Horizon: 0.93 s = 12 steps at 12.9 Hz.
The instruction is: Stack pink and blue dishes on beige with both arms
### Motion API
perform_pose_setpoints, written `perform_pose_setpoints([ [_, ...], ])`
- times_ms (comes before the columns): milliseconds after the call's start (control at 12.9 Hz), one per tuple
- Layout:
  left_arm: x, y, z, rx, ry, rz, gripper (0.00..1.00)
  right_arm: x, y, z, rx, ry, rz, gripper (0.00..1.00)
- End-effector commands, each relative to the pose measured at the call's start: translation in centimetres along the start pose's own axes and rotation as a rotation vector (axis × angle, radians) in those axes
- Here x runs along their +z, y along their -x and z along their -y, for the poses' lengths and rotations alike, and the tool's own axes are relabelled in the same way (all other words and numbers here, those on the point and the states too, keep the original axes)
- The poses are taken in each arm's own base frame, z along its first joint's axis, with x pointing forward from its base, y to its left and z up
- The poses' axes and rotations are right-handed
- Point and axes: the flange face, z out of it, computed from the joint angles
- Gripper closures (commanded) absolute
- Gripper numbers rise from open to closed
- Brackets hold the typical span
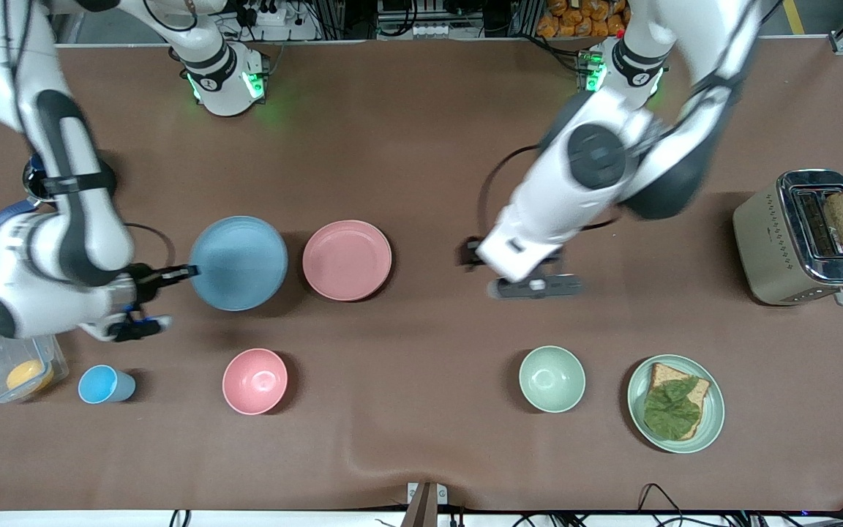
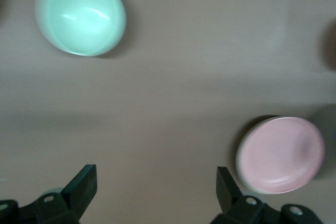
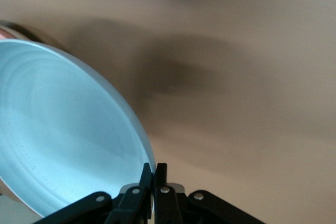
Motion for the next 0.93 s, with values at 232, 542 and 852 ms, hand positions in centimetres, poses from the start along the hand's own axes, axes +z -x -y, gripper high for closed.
perform_pose_setpoints([
  [232,-7.3,3.0,8.3,0.187,-0.137,-0.042,0.0,5.9,-1.4,9.1,0.016,0.03,0.018,1.0],
  [542,-8.0,5.3,10.3,0.227,-0.176,-0.029,0.0,9.8,-1.9,12.4,0.017,-0.064,-0.023,1.0],
  [852,-8.7,5.7,11.7,0.229,-0.189,-0.023,0.0,11.1,-2.4,13.7,0.007,-0.05,-0.036,1.0],
])
